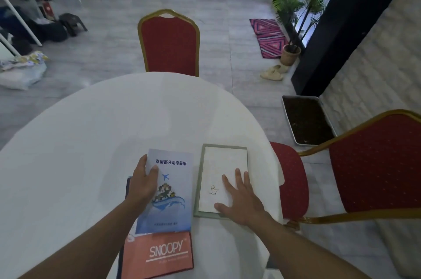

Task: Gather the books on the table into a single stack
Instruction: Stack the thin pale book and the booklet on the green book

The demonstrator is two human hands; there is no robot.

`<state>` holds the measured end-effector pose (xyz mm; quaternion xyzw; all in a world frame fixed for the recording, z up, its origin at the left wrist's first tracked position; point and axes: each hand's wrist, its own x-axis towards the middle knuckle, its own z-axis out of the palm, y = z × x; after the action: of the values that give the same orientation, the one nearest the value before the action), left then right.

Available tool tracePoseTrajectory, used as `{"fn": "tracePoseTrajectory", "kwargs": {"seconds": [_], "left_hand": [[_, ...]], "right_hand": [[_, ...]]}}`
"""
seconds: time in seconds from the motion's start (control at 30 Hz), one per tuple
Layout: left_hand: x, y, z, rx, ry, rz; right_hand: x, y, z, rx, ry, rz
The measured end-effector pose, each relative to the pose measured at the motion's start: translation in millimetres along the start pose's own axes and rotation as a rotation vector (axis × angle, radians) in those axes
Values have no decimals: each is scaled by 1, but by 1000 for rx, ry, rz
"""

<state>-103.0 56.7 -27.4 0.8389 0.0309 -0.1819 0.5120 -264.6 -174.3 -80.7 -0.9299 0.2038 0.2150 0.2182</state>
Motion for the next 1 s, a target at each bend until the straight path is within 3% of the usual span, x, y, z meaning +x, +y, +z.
{"fn": "tracePoseTrajectory", "kwargs": {"seconds": [0.43, 0.57, 0.7, 0.83, 1.0], "left_hand": [[-4, 23, 19, -41, -54, -1], [-2, 37, 34, -87, -120, -6], [-5, 52, 63, -117, -199, -6], [-4, 63, 94, -62, -263, 7], [14, 42, 120, 241, -311, 129]], "right_hand": [[1, -4, -5, 22, 27, -11], [-2, -11, -20, 379, 219, -27], [-2, -15, -37, 804, 214, 12], [5, 0, -43, 947, 249, 137], [15, 21, -38, 932, 341, 254]]}}
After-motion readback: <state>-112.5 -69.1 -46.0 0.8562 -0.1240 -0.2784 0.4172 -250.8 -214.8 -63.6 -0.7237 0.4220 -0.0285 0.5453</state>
